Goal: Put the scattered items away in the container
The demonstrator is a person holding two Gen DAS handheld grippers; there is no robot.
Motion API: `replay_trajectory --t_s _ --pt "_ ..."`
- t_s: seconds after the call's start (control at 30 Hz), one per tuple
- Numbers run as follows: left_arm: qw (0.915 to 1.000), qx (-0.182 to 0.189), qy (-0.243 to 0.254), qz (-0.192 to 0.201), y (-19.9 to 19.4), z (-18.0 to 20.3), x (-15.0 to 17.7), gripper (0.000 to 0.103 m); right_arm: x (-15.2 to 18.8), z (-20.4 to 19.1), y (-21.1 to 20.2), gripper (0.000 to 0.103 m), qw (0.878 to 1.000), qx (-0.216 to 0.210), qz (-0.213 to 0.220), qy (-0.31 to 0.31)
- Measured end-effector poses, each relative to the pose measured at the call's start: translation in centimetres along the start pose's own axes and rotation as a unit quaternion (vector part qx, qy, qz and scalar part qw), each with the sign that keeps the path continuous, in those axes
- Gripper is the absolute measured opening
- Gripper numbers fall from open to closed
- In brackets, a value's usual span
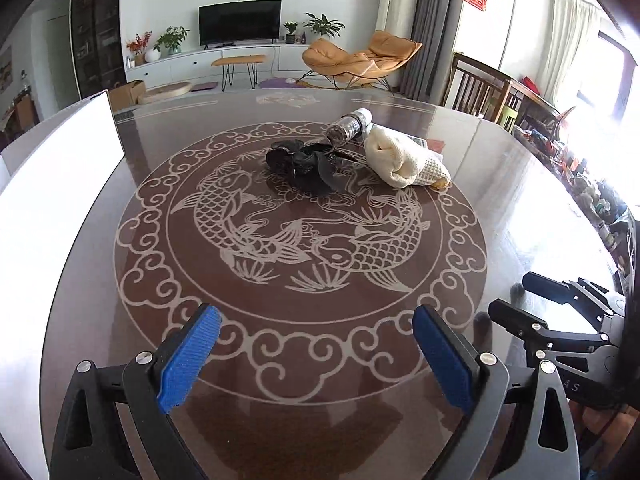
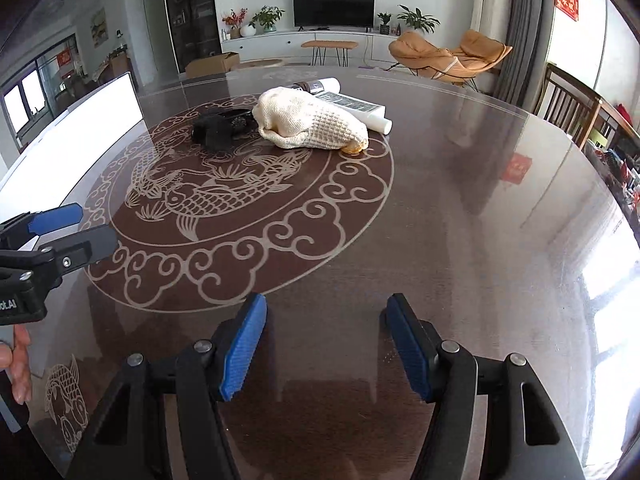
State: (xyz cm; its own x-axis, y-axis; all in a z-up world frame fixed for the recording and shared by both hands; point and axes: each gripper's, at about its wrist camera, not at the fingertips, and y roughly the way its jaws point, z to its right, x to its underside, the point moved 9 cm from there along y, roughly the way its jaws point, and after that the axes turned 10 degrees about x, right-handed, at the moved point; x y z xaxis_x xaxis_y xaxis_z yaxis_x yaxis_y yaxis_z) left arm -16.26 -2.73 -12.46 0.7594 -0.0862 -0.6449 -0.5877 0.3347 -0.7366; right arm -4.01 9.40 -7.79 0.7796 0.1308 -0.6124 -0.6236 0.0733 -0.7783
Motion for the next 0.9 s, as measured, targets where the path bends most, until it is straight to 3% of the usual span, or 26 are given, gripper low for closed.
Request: replay_trajectory --t_s 0.37,0.67,0.9 --pt "0.9996 -0.006 -0.015 -0.023 2.1 -0.9 0.8 0.098 -0.5 -0.7 0.5 0.069 1.0 0.0 0.0 -0.003" --pt "0.9984 -0.029 0.011 -0.048 3.1 -0.4 1.0 0.103 -0.1 -0.9 0.7 0.07 1.0 -0.002 0.0 -0.003" --pt "0.9971 -0.002 0.049 -0.059 5.9 -0.8 -2.7 0.103 -0.1 -0.9 0.7 0.07 1.0 -0.002 0.0 -0.003"
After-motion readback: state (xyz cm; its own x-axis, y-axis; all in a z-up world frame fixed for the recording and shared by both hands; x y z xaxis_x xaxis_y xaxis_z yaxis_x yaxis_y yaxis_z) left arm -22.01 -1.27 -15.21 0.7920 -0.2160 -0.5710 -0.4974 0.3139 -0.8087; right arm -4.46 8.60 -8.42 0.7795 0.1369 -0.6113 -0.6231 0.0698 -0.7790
